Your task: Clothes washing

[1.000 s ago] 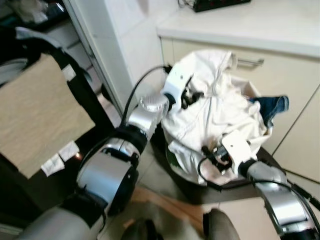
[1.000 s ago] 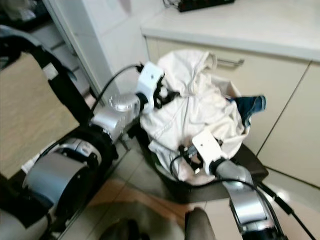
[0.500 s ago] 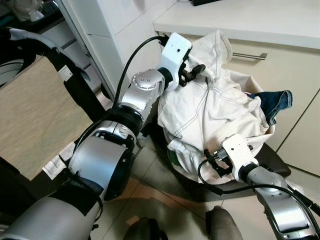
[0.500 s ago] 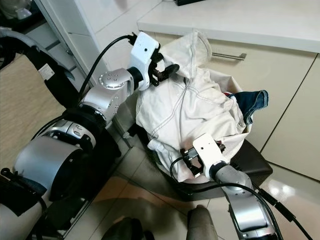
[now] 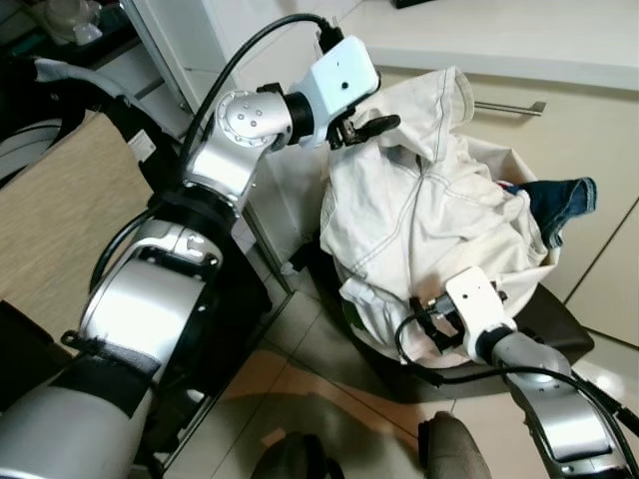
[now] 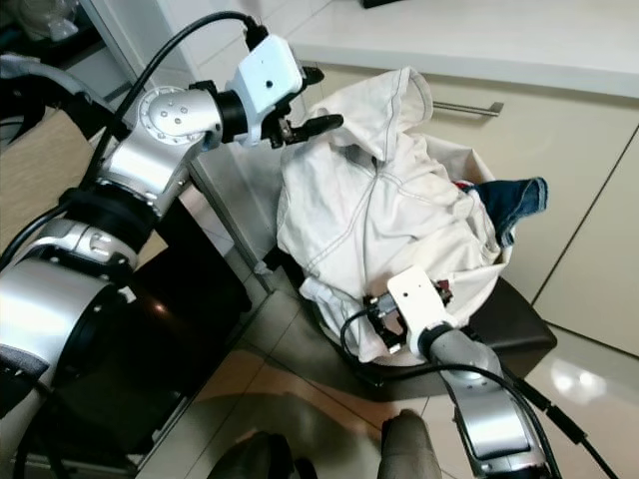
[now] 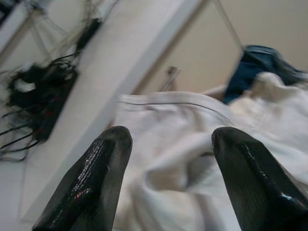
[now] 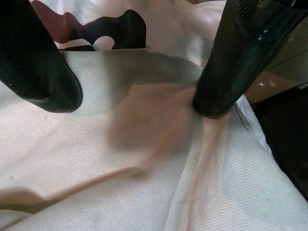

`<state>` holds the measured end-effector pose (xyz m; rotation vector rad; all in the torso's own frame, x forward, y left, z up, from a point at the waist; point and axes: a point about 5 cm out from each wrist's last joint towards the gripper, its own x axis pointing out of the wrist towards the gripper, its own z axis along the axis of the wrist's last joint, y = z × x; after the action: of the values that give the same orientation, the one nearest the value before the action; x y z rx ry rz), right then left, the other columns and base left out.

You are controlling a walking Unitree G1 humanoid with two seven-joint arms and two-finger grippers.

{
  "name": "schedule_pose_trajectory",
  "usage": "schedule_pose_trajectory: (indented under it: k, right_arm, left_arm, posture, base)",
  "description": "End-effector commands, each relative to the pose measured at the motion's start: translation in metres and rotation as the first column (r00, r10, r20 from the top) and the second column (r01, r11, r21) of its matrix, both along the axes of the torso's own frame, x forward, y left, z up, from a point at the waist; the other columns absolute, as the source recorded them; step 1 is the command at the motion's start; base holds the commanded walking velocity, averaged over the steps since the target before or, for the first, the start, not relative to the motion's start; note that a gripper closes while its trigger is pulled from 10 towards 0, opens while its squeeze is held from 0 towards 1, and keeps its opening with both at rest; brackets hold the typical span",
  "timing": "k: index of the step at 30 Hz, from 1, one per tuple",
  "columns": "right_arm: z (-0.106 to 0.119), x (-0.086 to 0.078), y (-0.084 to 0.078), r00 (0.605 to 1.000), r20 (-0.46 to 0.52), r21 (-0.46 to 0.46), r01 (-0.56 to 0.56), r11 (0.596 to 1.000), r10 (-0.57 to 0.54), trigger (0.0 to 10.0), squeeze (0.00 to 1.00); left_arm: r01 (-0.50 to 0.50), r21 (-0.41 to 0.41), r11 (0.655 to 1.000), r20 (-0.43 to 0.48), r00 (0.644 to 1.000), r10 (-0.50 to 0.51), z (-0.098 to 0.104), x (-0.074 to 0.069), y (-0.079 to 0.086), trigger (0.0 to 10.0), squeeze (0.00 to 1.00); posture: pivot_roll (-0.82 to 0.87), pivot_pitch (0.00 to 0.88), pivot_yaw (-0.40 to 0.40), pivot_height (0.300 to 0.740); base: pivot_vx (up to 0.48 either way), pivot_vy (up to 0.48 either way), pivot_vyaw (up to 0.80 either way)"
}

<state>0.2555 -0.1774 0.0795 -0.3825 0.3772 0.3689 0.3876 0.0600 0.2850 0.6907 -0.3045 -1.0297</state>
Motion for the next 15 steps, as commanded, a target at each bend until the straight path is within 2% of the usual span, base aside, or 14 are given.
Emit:
schedule_pose_trajectory:
  k: [1,3,5,8,10,12,15]
  right_arm:
    - [-0.009,-0.002,0.007,0.999,-0.037,0.018,-0.014,1.0,0.015,10.0,1.0]
    - [-0.009,-0.001,0.007,0.999,-0.037,0.018,-0.014,1.0,0.015,10.0,1.0]
    - [-0.005,0.001,0.014,0.999,-0.023,0.022,-0.041,0.999,0.041,10.0,1.0]
    - [0.002,0.0,0.022,0.998,-0.001,0.033,-0.068,0.997,0.068,10.0,1.0]
    - [0.003,0.0,0.024,0.997,0.003,0.038,-0.075,0.996,0.075,10.0,1.0]
    - [0.009,-0.007,0.027,0.996,0.018,0.041,-0.091,0.995,0.091,10.0,1.0]
    - [0.01,-0.015,0.025,0.996,0.023,0.038,-0.089,0.995,0.088,10.0,1.0]
  left_arm:
    - [0.01,0.043,0.999,-0.018,1.0,-0.009,-0.009,-0.002,0.008,10.0,0.0]
    - [0.009,0.045,0.999,-0.016,1.0,-0.009,-0.009,-0.001,0.008,10.0,0.0]
    - [-0.002,0.079,0.997,-0.015,1.0,0.003,-0.025,-0.001,0.0,10.0,0.0]
    - [-0.001,0.095,0.995,-0.028,1.0,0.004,-0.034,-0.001,-0.006,10.0,0.0]
    - [-0.002,0.098,0.995,-0.031,1.0,0.005,-0.036,-0.001,-0.007,10.0,0.0]
    - [-0.045,0.119,0.992,-0.023,0.999,0.048,-0.038,0.002,-0.01,10.0,0.0]
    - [-0.118,0.119,0.986,0.017,0.993,0.117,-0.029,0.009,-0.009,10.0,0.0]
  posture:
    - [-0.34,0.076,0.26,0.691]
    - [-0.34,0.076,0.26,0.691]
    - [-0.34,0.086,0.258,0.691]
    - [-0.35,0.099,0.262,0.691]
    - [-0.35,0.099,0.262,0.691]
    - [-0.36,0.121,0.273,0.691]
    - [-0.38,0.14,0.285,0.691]
  base:
    - [0.0,0.0,0.0]
    - [0.0,0.0,0.0]
    - [0.0,0.0,0.0]
    - [0.0,0.0,0.0]
    - [0.0,0.0,0.0]
    - [0.0,0.0,0.0]
    - [0.0,0.0,0.0]
